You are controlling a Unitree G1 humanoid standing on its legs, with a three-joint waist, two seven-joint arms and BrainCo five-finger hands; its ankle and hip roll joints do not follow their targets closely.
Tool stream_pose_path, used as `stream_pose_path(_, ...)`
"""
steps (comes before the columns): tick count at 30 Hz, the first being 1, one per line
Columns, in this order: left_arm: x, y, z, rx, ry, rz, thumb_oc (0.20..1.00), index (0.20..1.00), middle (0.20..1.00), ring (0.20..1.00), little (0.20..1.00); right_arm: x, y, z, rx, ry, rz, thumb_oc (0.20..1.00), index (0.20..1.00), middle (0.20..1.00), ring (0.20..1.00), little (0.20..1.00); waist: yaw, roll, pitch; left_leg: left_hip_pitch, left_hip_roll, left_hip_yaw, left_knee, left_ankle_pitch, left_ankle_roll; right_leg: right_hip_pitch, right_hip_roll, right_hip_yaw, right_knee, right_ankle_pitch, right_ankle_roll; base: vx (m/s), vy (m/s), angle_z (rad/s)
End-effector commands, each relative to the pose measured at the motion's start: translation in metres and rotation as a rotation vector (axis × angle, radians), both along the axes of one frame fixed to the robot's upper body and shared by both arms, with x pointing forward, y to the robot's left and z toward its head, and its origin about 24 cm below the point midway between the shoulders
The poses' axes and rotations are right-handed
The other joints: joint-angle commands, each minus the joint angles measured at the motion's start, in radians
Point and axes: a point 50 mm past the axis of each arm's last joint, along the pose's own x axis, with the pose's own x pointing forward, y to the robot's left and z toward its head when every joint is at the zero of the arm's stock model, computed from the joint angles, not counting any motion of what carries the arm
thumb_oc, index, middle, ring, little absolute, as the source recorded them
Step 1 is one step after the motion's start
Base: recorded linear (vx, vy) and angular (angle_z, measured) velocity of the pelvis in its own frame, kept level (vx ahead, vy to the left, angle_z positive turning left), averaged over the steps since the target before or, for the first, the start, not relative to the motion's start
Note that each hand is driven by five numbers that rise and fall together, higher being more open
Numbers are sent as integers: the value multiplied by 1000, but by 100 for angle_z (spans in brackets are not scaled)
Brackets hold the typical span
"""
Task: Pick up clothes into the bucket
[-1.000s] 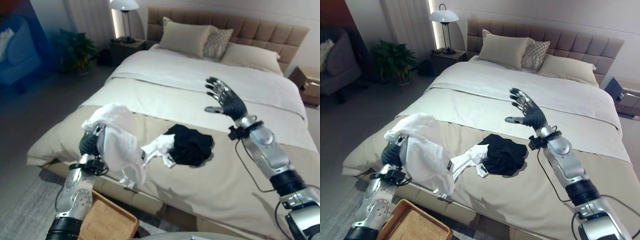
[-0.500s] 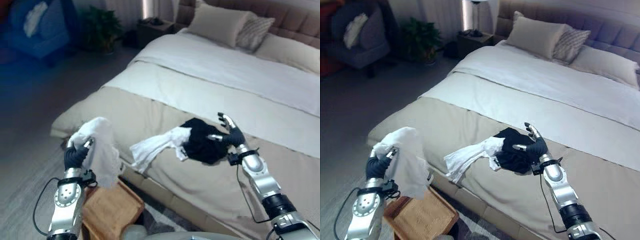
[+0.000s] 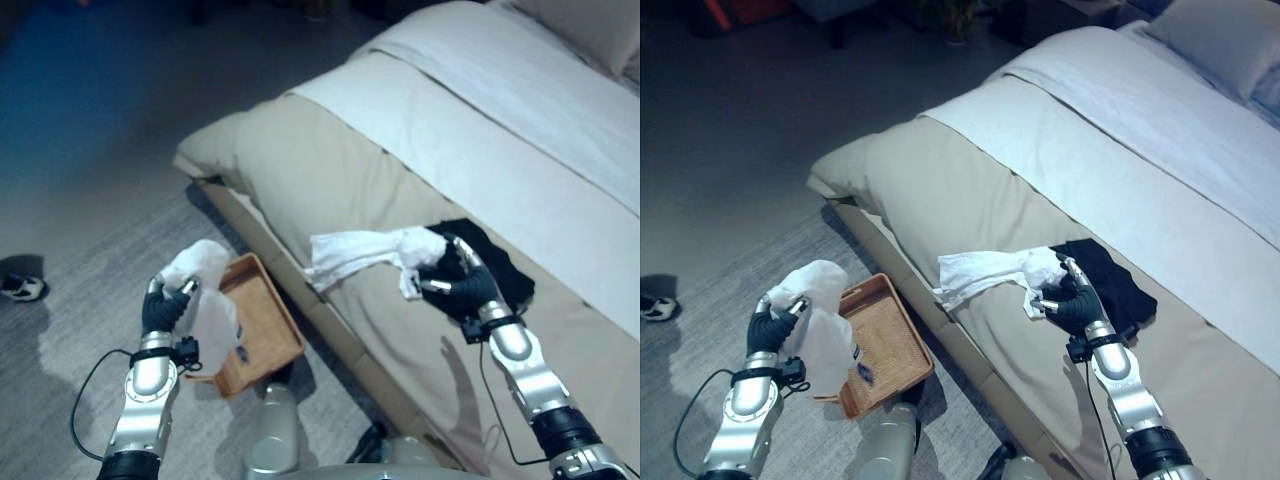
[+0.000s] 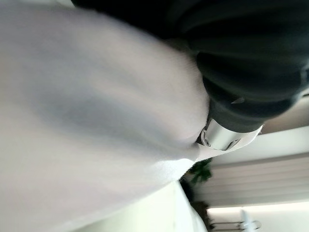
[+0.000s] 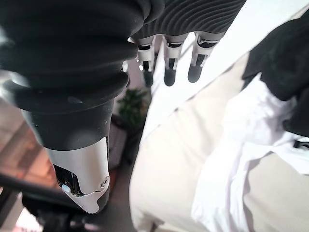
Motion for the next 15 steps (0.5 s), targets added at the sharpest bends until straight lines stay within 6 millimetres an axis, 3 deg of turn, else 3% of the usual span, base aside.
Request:
stream_pose_path(1, 22, 4, 40, 65, -206, 45, 200, 200, 200, 200, 200, 9, 2, 40, 43, -194, 24, 1000, 1000, 1000, 1000, 1000, -20, -9, -5, -61, 59, -33, 103, -65, -2, -122, -66, 47, 88, 64, 33, -99, 84, 5)
stream_pose_path(6, 28, 14, 48, 71, -251, 130, 200, 200, 200, 200, 200, 17, 10, 61, 78, -290, 34, 1000, 1000, 1000, 1000, 1000, -19, -27, 36, -181, 58, -9, 225, -106, 15, -253, -109, 99, 194, 37, 33, -80, 69, -1)
stream_pose_path(15, 49, 14, 65, 18, -344, 222, 200, 200, 200, 200, 200, 25, 22, 91, 105, -432, 56, 1000, 1000, 1000, 1000, 1000, -35, -52, 85, -357, 50, -10, 330, -128, 22, -440, -123, 145, 279, 27, 34, -68, 23, -9)
